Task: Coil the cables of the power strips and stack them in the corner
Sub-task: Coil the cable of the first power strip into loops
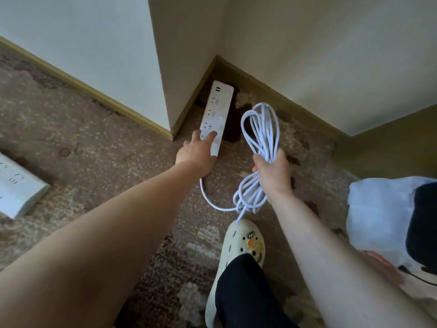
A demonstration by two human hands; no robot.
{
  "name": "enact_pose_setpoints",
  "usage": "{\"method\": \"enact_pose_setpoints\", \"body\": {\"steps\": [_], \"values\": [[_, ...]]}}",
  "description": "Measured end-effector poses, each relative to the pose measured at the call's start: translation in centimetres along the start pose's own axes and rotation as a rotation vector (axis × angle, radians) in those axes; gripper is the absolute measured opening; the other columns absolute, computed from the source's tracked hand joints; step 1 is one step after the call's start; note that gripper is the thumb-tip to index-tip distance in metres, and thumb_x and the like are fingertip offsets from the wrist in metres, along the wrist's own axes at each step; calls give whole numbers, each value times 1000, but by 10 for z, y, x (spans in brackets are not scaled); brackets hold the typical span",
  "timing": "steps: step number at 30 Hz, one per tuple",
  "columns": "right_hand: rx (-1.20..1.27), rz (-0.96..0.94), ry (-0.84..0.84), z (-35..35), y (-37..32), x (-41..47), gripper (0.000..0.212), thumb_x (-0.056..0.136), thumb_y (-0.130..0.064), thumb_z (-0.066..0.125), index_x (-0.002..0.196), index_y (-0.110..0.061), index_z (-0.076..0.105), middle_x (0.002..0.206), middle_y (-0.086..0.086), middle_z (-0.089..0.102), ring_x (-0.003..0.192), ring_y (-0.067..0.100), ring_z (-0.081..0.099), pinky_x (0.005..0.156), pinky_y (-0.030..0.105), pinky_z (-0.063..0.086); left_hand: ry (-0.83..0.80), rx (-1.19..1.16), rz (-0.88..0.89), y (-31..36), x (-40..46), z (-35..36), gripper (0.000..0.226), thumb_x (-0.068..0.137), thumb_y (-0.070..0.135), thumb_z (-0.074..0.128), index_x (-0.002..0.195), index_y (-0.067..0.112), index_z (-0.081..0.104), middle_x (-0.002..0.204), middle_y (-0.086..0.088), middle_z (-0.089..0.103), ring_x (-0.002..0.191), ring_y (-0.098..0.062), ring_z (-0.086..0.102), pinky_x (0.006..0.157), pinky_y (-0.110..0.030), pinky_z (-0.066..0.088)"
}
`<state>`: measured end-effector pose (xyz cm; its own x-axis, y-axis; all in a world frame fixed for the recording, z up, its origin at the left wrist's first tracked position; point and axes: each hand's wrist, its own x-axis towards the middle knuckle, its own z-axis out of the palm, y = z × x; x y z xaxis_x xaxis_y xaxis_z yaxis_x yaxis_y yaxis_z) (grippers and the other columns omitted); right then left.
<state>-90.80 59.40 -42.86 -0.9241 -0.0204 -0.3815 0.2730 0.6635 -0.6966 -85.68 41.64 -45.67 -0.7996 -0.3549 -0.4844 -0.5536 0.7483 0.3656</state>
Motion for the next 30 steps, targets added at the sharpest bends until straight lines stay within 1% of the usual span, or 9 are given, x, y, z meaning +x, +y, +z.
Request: {"method": "enact_pose_setpoints", "body": {"steps": [4, 8, 12, 17, 18, 22, 25, 28, 30], "values": [[-25, -14, -10, 14, 21, 9, 43, 95, -38, 61, 131, -17, 49, 111, 4, 66, 92, 21, 68, 75, 35, 55, -23, 153, 50, 7, 26, 34, 79, 92, 24, 59, 148, 47, 7, 160, 0, -15, 137, -44, 22, 98, -49, 42], [-17, -13, -3, 24, 41, 9, 28, 98, -37, 57, 121, -23, 49, 97, -8, 64, 74, 1, 63, 53, 14, 43, 65, 299, 76, 9, 40, 58, 76, 93, 13, 52, 148, 45, 11, 158, -2, -23, 137, -48, 14, 106, -48, 35], [56, 13, -83, 29, 52, 9, 46, 100, -28, 53, 143, -25, 37, 110, -13, 61, 82, -10, 63, 62, 10, 43, 128, 410, 146, -6, 54, 52, 70, 96, 12, 47, 148, 43, 12, 159, -4, -18, 136, -47, 14, 103, -48, 38], [131, 34, -102, 36, 45, 13, 54, 102, -26, 52, 150, -22, 30, 137, 1, 55, 116, 20, 61, 98, 42, 49, 192, 590, 167, -23, 78, 16, 58, 97, 20, 40, 150, 32, 18, 158, -14, 4, 136, -40, 20, 99, -44, 39], [132, 26, -101, 38, 41, 14, 53, 101, -27, 52, 150, -22, 30, 135, 0, 56, 114, 20, 62, 96, 40, 50, 163, 614, 166, -23, 78, 14, 59, 98, 21, 39, 151, 32, 14, 158, -14, 2, 137, -40, 18, 100, -44, 38], [99, -23, -68, 45, 31, 15, 62, 101, -34, 53, 155, -32, 22, 122, -17, 54, 90, -8, 55, 70, 2, 37, 123, 677, 173, -28, 67, 20, 69, 98, 24, 38, 153, 31, -3, 159, -15, -11, 141, -41, 7, 110, -43, 28], [134, -7, -97, 51, 29, 16, 69, 103, -35, 47, 158, -35, 6, 148, -6, 45, 102, -1, 50, 87, 21, 38, 111, 589, 180, -39, 58, 25, 73, 98, 30, 39, 152, 27, -10, 159, -15, -14, 144, -40, -1, 117, -45, 17], [87, -29, -128, 55, 16, 31, 68, 105, -33, 43, 158, -37, 0, 147, -5, 44, 90, -3, 52, 75, 18, 40, 92, 446, 184, -47, 56, 26, 71, 100, 30, 37, 153, 18, -7, 161, -10, -13, 147, -33, -5, 119, -44, 14], [46, -71, -99, 63, -4, 53, 70, 106, -30, 44, 159, -35, 0, 131, -3, 53, 94, 5, 60, 59, 16, 46, 60, 341, 182, -48, 57, 24, 66, 100, 27, 36, 154, 16, 0, 162, -6, -10, 148, -29, -5, 118, -44, 13]]}}
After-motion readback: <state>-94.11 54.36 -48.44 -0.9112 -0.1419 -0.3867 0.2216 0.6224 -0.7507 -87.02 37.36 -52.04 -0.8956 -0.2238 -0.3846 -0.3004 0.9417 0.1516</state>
